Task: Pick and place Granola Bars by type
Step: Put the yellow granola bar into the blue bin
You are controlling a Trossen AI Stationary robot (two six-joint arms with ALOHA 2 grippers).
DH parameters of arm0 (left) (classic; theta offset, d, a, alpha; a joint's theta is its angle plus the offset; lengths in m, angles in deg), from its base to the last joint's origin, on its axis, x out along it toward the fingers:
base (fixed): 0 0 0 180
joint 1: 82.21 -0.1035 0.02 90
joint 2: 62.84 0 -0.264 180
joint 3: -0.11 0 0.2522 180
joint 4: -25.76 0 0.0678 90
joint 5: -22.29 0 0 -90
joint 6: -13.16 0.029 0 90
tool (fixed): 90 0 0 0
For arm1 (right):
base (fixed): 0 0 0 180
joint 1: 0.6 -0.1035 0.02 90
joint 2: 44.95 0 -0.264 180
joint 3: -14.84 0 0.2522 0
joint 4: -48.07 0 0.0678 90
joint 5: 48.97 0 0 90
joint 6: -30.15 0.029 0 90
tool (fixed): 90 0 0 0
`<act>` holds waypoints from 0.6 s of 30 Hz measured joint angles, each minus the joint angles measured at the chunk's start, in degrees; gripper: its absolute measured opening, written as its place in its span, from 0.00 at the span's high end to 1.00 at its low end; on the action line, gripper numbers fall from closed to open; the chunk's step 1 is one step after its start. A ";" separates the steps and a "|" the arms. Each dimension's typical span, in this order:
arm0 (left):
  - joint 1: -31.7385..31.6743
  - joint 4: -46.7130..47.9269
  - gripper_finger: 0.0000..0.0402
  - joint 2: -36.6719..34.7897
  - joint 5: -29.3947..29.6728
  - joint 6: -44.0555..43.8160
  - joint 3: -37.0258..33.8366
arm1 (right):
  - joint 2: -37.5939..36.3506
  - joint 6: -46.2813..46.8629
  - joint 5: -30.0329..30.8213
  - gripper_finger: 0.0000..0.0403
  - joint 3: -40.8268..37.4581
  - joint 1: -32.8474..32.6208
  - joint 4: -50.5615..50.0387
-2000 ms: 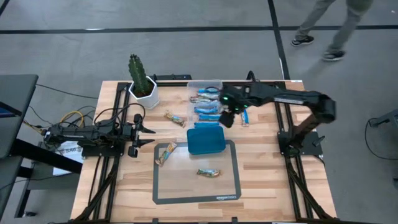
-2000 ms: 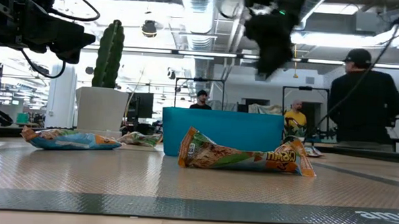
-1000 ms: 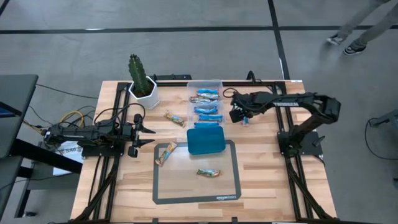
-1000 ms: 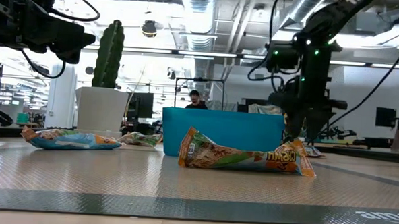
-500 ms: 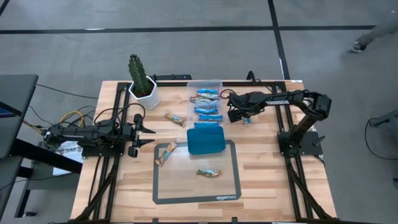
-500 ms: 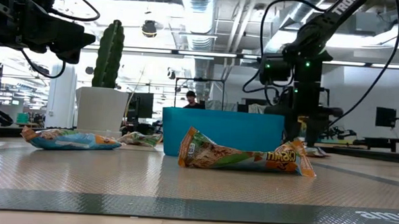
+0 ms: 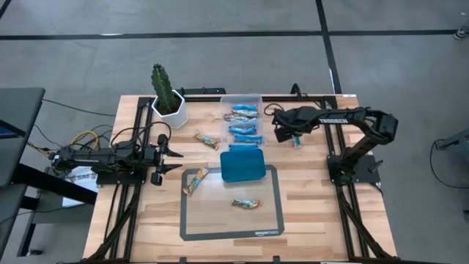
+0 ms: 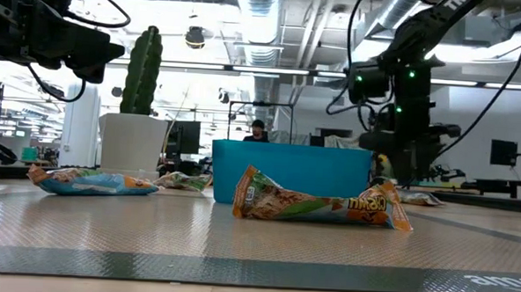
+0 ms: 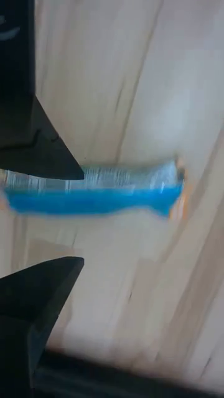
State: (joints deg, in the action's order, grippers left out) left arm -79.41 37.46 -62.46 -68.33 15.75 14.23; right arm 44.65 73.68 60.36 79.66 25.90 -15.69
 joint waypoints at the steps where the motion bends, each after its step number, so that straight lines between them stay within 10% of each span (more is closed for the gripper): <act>1: -0.01 -0.02 0.62 0.00 0.00 0.00 0.01 | 0.01 0.00 0.09 0.50 -0.01 0.33 -0.96; 18: -0.01 0.00 0.62 0.00 0.00 0.00 0.00 | 0.48 -3.42 -7.05 0.51 -6.07 1.80 8.73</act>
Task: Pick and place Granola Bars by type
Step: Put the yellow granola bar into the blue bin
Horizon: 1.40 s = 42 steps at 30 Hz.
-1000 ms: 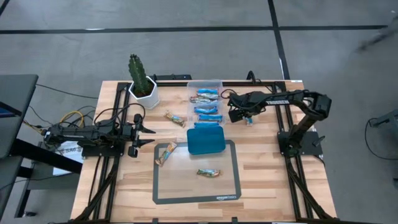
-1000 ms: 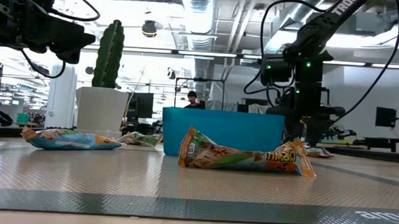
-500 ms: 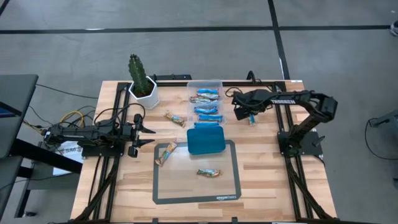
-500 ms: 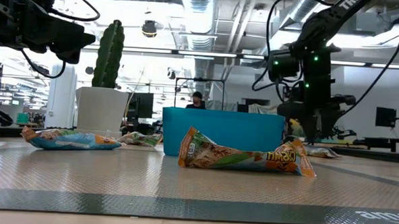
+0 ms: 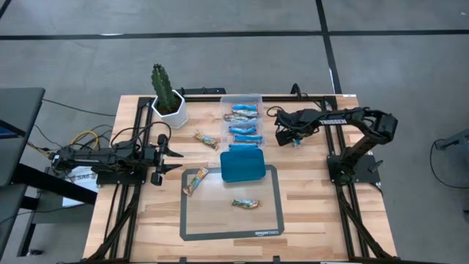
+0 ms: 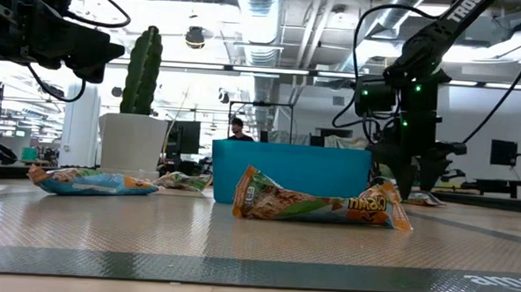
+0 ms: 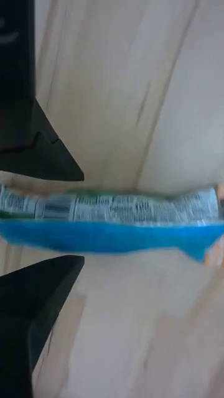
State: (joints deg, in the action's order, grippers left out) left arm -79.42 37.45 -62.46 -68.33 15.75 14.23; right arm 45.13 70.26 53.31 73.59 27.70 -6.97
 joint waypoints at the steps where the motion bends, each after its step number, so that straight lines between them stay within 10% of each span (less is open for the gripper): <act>1: 0.00 -0.01 0.62 0.00 0.00 0.00 0.01 | 0.00 0.02 -0.73 0.52 -0.41 0.00 1.00; 16: 0.01 -0.01 0.62 0.00 0.00 0.00 0.01 | 0.38 0.04 -3.21 0.85 -1.25 -1.78 5.17; 25: 0.01 0.00 0.62 -0.01 0.00 0.00 0.01 | -11.61 -0.16 -2.05 0.88 -1.14 -4.00 11.82; 33: 0.00 -0.02 0.62 0.00 0.00 0.00 0.00 | -19.90 -16.19 -4.50 0.88 2.27 -12.22 14.94; 42: 0.01 -0.02 0.62 -0.01 0.00 0.00 0.01 | -12.52 -38.52 -11.44 0.88 14.79 -23.66 9.62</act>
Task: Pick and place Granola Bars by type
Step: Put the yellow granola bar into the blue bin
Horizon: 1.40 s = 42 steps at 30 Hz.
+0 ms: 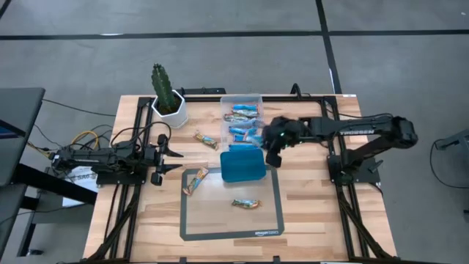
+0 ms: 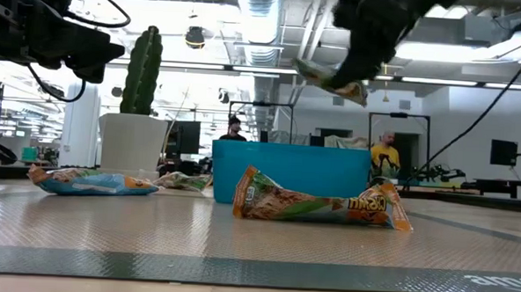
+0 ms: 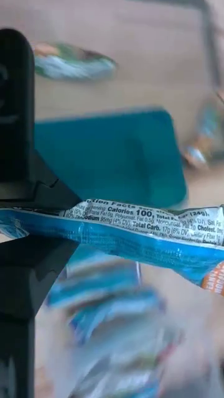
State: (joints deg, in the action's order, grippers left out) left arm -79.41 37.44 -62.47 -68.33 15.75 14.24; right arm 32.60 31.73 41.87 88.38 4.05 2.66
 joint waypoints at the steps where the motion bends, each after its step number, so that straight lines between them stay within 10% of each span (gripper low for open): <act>1: 0.01 0.00 0.62 0.01 0.00 0.00 -0.01 | 1.38 -2.10 -0.69 0.88 1.61 -1.04 -1.60; 19: 0.01 0.00 0.62 0.01 0.00 0.00 -0.01 | 25.18 -14.10 -1.27 0.88 19.24 -8.01 -14.47; 42: -0.01 0.00 0.62 -0.01 -0.02 0.00 -0.01 | 19.82 -5.99 -0.80 0.49 19.28 -8.53 -12.39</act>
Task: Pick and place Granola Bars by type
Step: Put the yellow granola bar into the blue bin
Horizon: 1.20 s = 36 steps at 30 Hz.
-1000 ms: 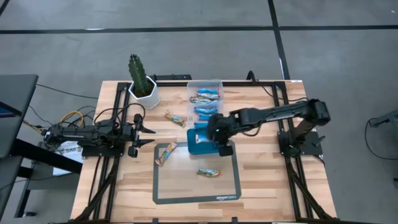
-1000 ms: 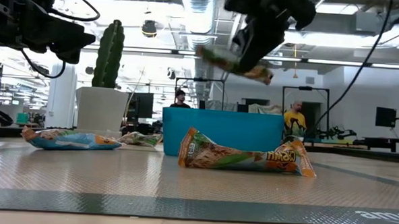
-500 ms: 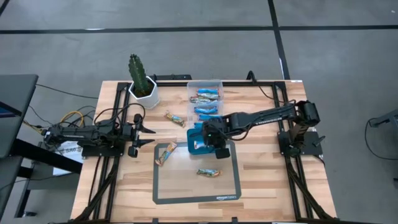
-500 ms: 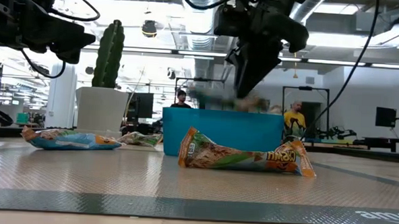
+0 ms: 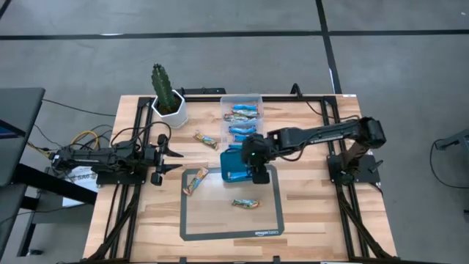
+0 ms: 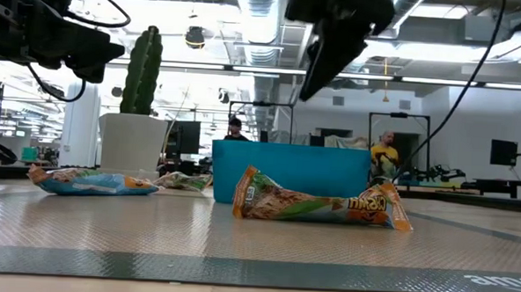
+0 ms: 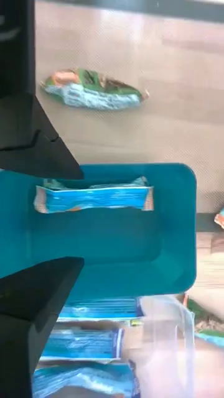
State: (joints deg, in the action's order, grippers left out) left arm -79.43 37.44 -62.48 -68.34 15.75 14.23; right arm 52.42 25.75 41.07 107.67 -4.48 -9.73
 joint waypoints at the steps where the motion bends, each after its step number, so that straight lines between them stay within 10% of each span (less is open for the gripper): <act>1: 0.00 0.02 0.62 0.02 -0.01 0.00 0.01 | -0.83 0.26 0.00 0.48 0.00 -0.37 -0.76; 10: 0.02 0.00 0.62 0.00 0.02 0.00 0.01 | -3.64 5.62 -0.31 0.47 0.00 -7.20 -4.69; 36: 0.02 0.02 0.62 0.00 0.02 0.00 0.02 | 19.82 13.49 -0.39 0.47 -0.04 -16.26 10.36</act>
State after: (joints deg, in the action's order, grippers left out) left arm -79.41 37.46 -62.48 -68.33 15.75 14.25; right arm 72.24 39.24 40.68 107.62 -20.74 0.63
